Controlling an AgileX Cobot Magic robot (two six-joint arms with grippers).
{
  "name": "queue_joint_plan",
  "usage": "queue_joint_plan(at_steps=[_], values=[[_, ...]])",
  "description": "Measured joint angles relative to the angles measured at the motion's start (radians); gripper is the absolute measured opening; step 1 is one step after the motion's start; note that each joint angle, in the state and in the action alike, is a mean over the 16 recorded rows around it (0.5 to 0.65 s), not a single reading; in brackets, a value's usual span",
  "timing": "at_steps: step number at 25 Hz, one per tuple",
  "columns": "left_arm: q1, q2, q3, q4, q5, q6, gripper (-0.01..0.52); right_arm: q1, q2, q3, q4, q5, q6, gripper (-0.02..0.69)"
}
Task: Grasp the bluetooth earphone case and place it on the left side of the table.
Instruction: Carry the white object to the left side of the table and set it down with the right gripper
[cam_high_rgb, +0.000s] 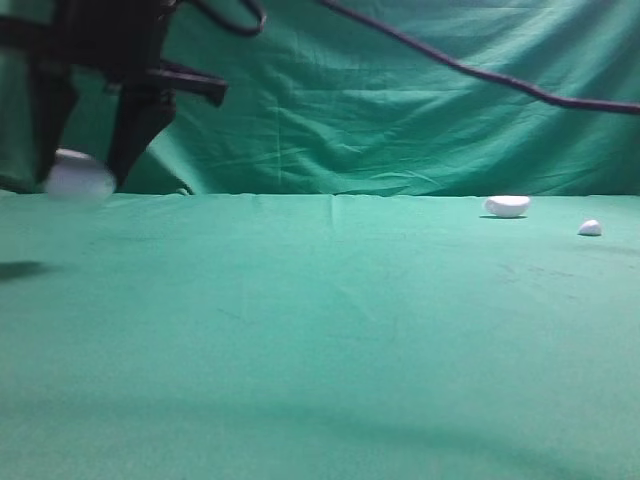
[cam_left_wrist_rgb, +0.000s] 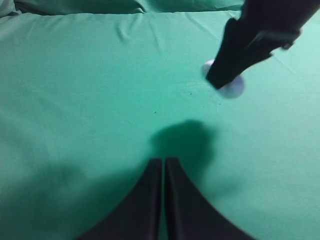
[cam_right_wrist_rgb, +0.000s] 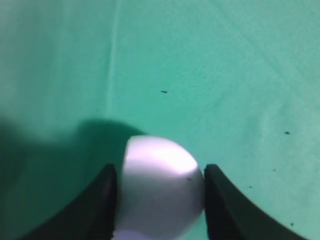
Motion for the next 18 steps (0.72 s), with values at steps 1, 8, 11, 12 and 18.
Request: queue_joint_plan(at_steps=[1, 8, 11, 12, 18], values=[[0.0, 0.0, 0.0, 0.0, 0.0, 0.0, 0.0, 0.003, 0.006, -0.001, 0.002, -0.007, -0.003, 0.361], [0.0, 0.0, 0.0, 0.0, 0.0, 0.0, 0.0, 0.01, 0.014, -0.022, 0.01, -0.001, -0.01, 0.469], [0.0, 0.0, 0.0, 0.0, 0.0, 0.0, 0.0, 0.01, -0.004, -0.052, 0.012, 0.044, -0.002, 0.481], [0.0, 0.0, 0.0, 0.0, 0.0, 0.0, 0.0, 0.01, -0.012, -0.065, 0.012, 0.065, 0.002, 0.474], [0.0, 0.0, 0.0, 0.0, 0.0, 0.0, 0.0, 0.01, -0.079, -0.156, 0.005, 0.201, 0.036, 0.308]])
